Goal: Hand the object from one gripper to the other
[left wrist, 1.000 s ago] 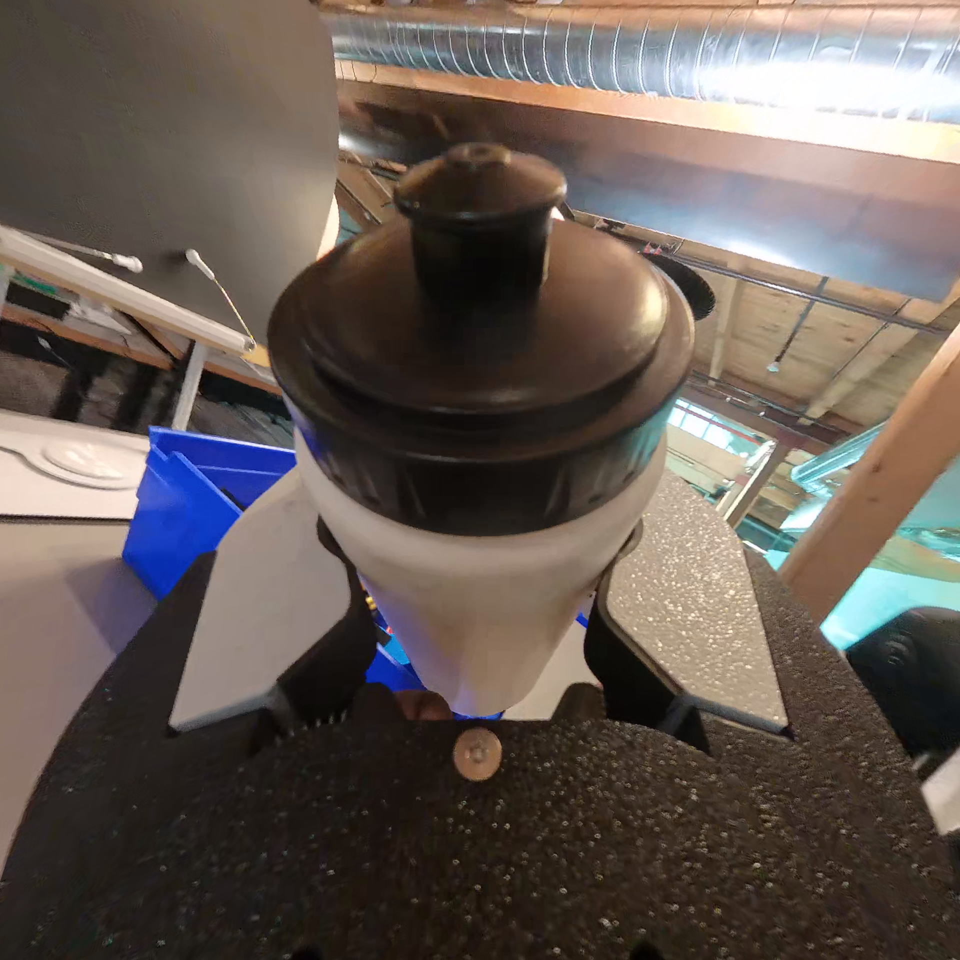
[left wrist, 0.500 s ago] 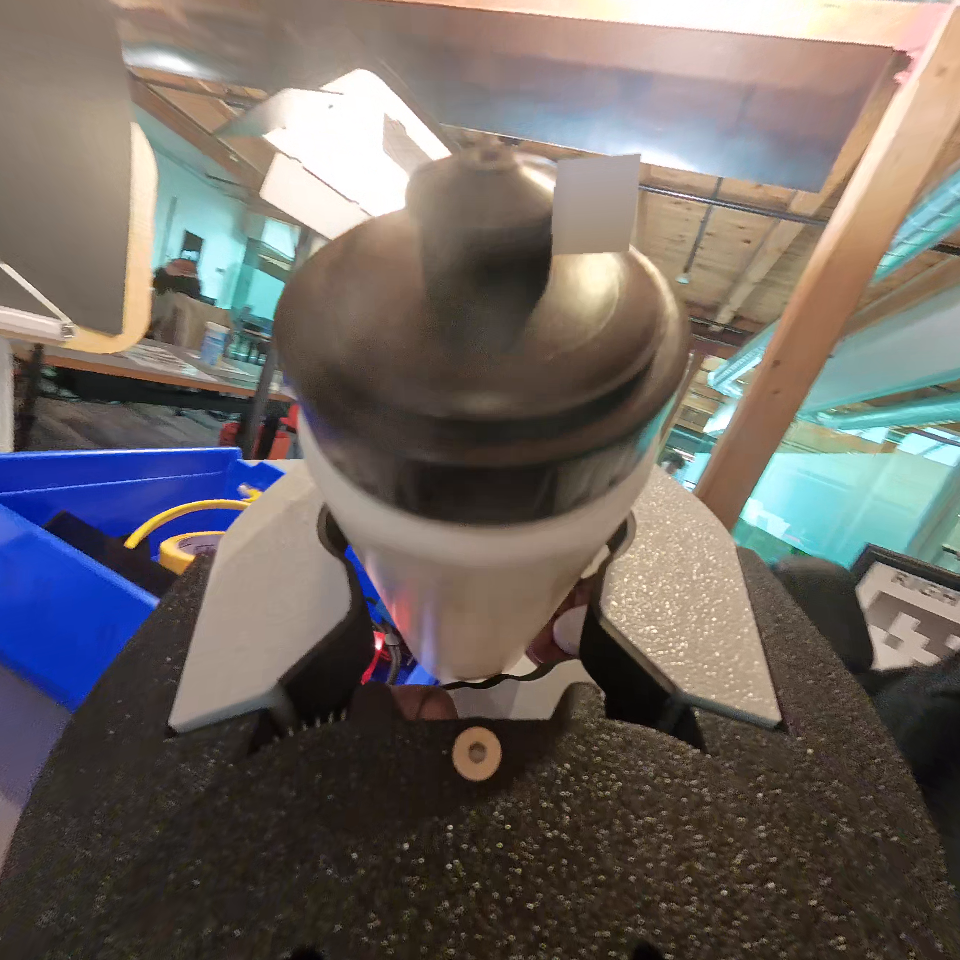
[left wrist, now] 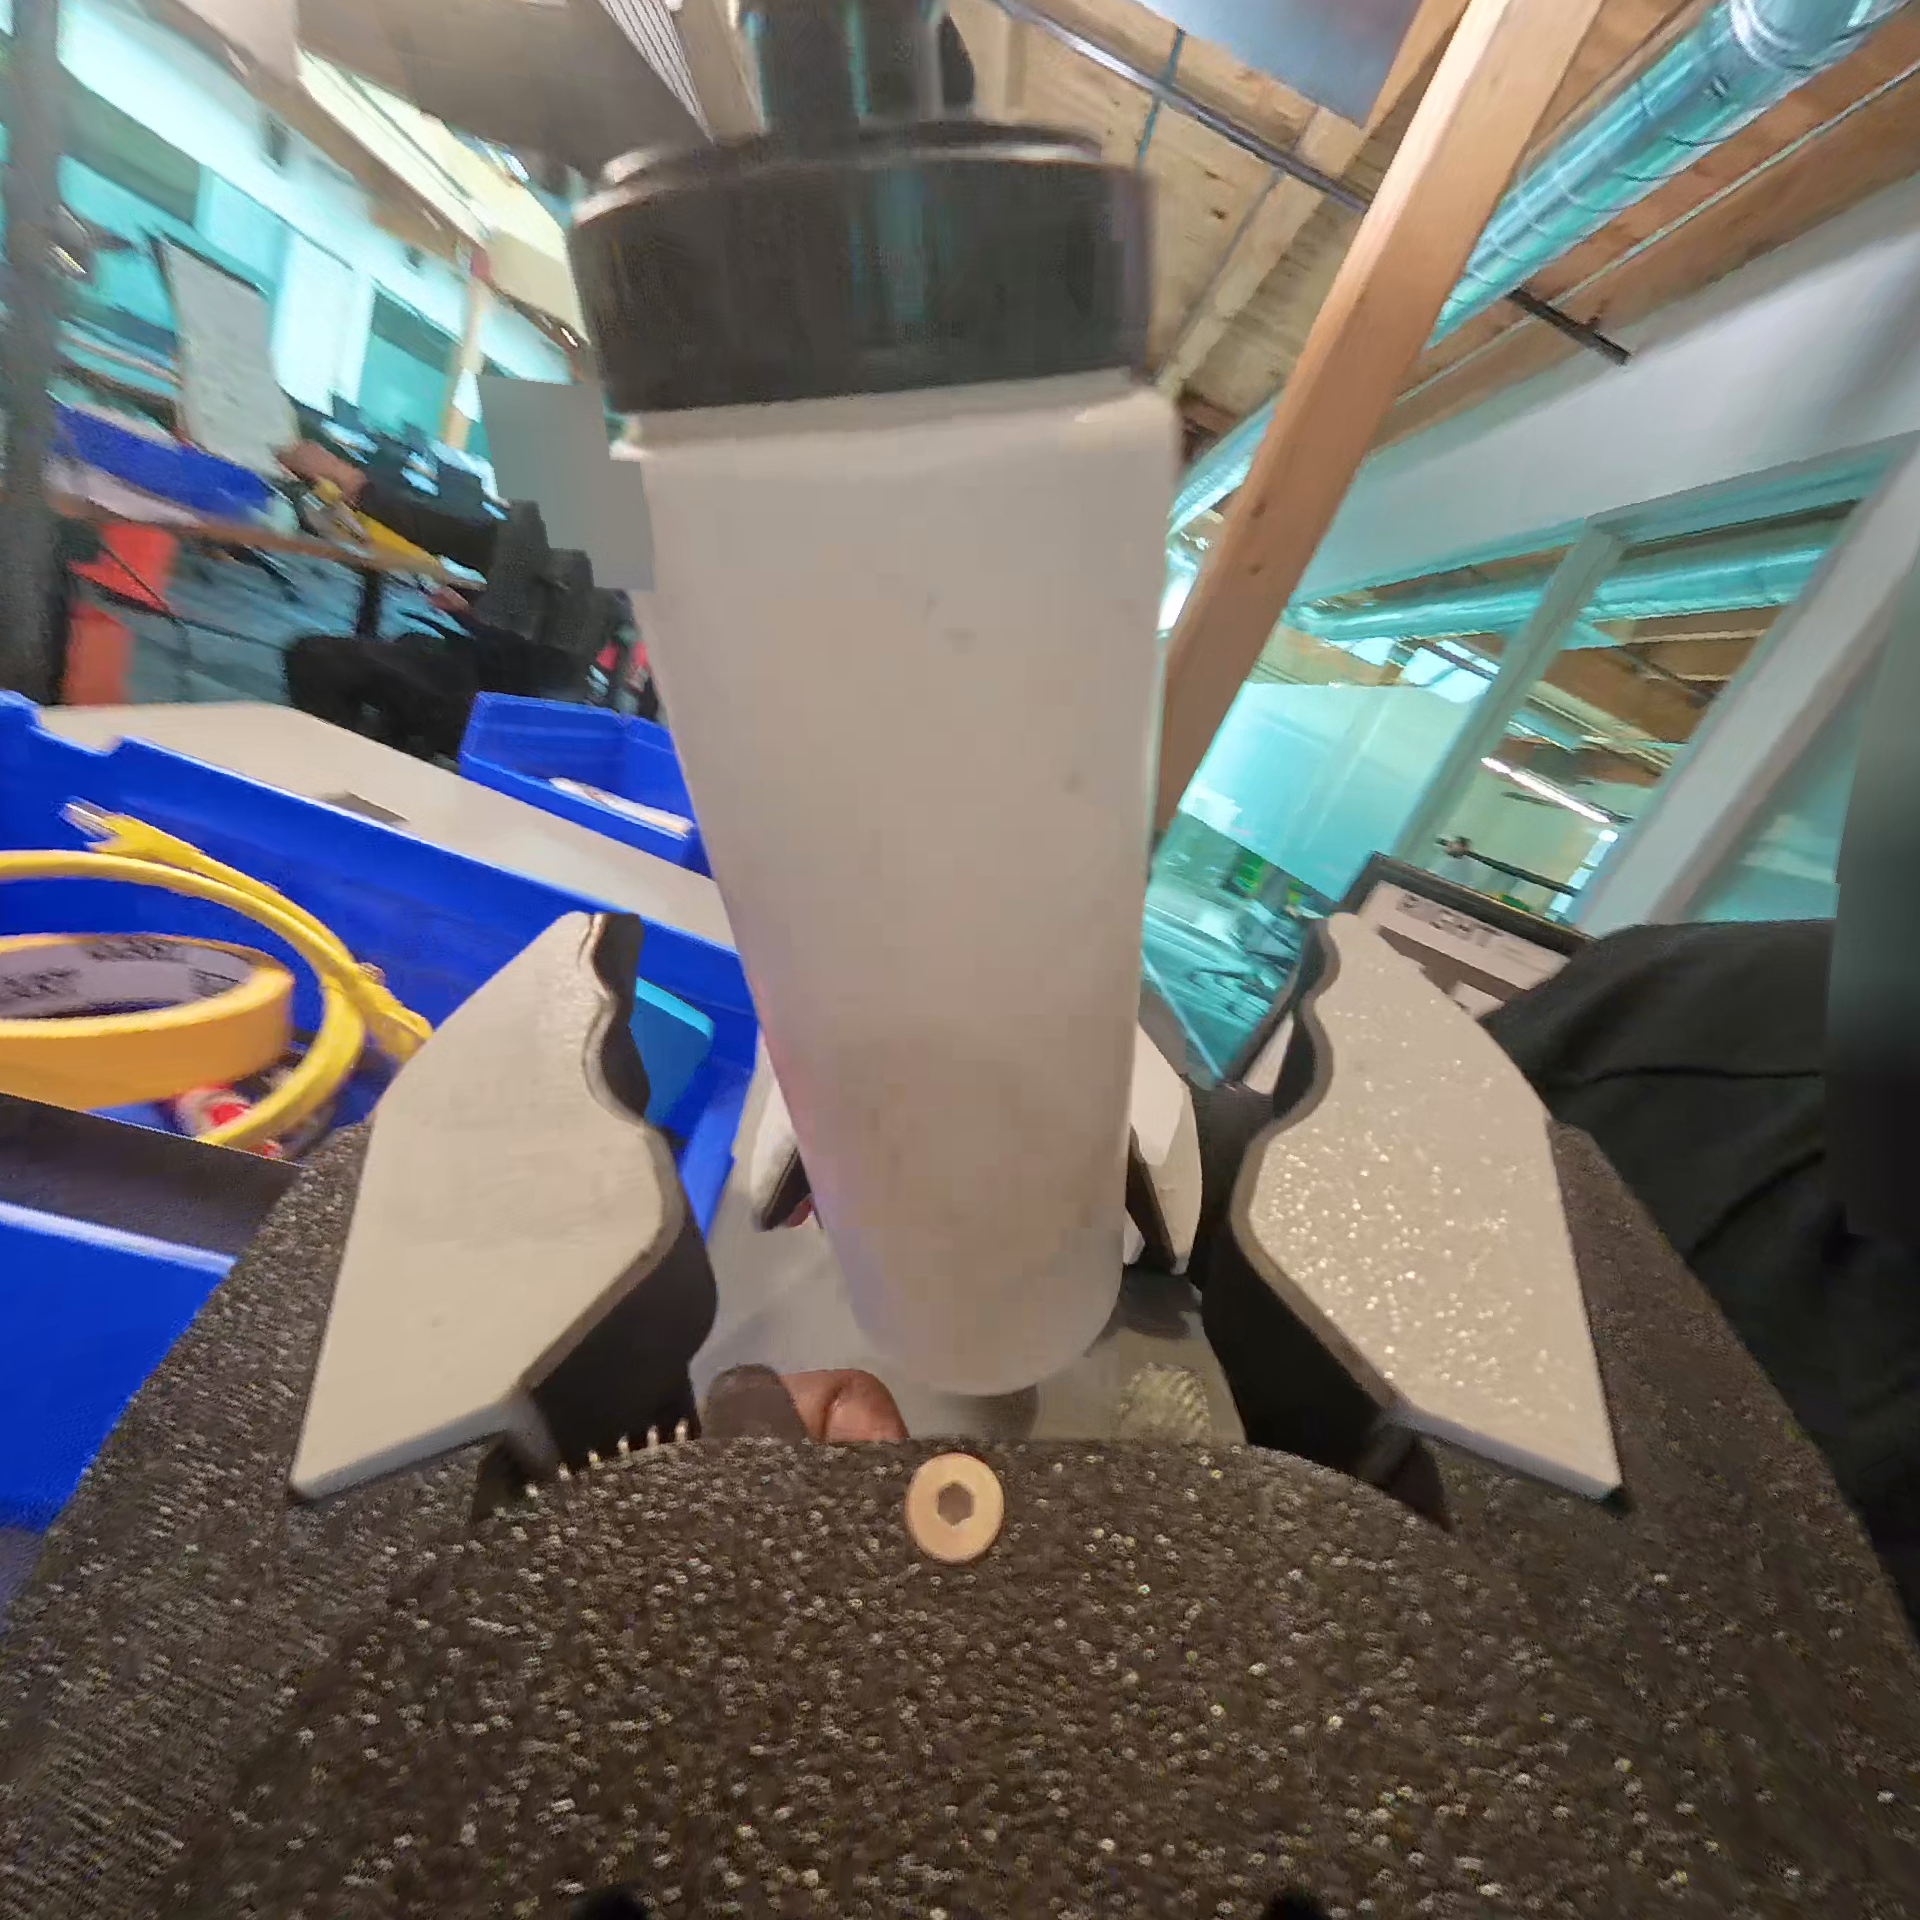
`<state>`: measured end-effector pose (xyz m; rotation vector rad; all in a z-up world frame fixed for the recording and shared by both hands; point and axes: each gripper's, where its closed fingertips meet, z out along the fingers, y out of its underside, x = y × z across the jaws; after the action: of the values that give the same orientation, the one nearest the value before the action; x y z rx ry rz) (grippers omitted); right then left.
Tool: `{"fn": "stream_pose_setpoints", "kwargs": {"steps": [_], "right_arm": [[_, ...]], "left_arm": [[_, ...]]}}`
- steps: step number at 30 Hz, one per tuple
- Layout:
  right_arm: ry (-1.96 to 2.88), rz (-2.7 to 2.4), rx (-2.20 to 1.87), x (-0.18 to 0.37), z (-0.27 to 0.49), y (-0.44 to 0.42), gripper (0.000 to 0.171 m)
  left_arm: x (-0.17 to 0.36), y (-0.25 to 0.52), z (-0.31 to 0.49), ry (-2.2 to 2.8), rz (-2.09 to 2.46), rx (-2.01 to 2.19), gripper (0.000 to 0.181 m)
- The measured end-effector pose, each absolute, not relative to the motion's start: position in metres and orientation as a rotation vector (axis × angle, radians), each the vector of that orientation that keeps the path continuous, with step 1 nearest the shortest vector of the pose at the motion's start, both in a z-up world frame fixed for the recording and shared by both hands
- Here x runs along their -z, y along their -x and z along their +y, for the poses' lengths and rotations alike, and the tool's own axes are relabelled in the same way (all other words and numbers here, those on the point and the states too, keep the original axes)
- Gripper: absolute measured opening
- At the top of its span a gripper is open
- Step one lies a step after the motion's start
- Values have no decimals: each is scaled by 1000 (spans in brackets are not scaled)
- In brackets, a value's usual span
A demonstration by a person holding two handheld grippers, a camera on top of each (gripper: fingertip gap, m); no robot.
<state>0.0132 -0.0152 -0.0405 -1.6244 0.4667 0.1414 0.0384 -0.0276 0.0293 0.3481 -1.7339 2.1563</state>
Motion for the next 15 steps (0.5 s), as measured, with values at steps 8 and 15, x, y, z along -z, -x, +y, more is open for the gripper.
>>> {"fn": "stream_pose_setpoints", "kwargs": {"steps": [8,15], "right_arm": [[1809,393,-98,67,1,1,86],[1861,456,271,54,-37,-31,80]], "left_arm": [[-10,-17,-43,-167,-1962,-2119,102],[-31,-45,-23,-148,-2561,-2508,102]]}}
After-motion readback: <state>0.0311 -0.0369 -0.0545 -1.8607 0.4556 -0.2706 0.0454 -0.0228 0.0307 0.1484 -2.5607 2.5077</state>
